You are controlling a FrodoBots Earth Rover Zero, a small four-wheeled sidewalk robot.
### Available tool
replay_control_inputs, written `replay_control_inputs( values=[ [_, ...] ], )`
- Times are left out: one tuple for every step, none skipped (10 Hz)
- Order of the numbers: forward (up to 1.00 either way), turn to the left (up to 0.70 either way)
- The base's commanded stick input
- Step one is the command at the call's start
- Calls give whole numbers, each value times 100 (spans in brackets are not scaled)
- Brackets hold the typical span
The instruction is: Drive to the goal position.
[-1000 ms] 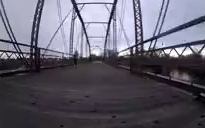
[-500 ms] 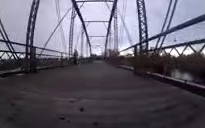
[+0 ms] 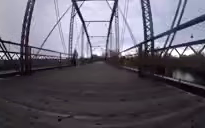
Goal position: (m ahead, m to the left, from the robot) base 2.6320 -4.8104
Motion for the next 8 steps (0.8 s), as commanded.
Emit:
replay_control_inputs(
  values=[
    [100, -40],
    [100, -35],
    [100, -15],
    [100, 0],
    [100, 0],
    [100, 0],
    [100, 0],
    [100, 0]
  ],
)
